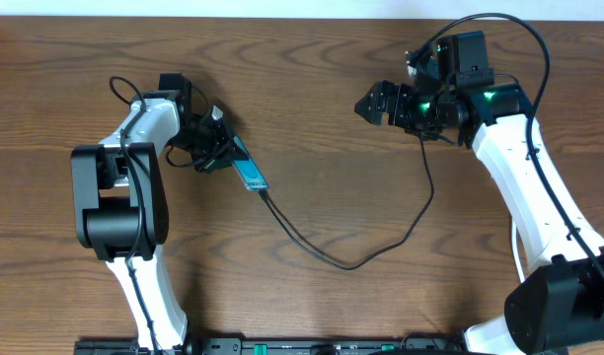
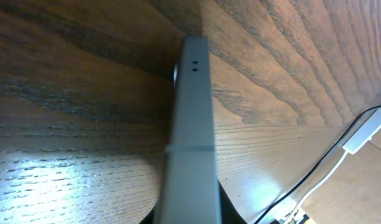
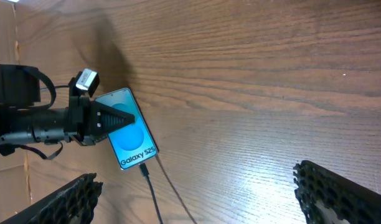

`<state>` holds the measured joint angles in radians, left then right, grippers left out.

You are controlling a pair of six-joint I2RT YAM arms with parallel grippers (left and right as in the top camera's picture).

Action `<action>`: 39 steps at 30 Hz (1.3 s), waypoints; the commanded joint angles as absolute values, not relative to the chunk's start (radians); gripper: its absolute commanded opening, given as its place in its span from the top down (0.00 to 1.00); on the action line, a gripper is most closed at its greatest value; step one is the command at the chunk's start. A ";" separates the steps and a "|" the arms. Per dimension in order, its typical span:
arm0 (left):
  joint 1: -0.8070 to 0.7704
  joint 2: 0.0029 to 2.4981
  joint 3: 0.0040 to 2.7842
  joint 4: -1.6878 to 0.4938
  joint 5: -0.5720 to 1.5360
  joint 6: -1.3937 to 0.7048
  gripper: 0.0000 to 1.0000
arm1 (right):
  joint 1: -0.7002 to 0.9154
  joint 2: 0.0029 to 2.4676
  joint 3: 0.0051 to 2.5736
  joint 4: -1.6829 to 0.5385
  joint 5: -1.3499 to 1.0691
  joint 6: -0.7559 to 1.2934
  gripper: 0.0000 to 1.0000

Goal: Plug charger to phone and switch on socket
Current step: 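Lay the phone flat on the table with the left gripper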

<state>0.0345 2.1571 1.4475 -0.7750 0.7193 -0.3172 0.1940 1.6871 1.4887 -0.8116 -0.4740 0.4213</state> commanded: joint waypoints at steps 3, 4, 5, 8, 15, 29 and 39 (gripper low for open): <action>0.033 2.170 1.418 -0.781 0.664 -0.311 0.93 | 0.198 1.667 1.498 -0.812 -0.469 0.433 0.01; 0.033 2.170 1.418 -0.781 0.664 -0.311 0.93 | 0.198 1.667 1.498 -0.812 -0.469 0.433 0.01; 0.033 2.170 1.418 -0.781 0.664 -0.311 0.93 | 0.198 1.667 1.498 -0.812 -0.469 0.433 0.01; 0.033 2.170 1.418 -0.782 0.664 -0.311 0.92 | 0.198 1.667 1.498 -0.811 -0.469 0.433 0.01; 0.033 2.170 1.418 -0.793 0.665 -0.311 0.83 | 0.198 1.667 1.498 -0.811 -0.468 0.433 0.01; 0.033 2.170 1.418 -0.810 0.664 -0.311 0.73 | 0.198 1.667 1.498 -0.811 -0.468 0.433 0.01; 0.033 2.170 1.418 -0.837 0.664 -0.307 0.57 | 0.198 1.667 1.498 -0.811 -0.468 0.433 0.01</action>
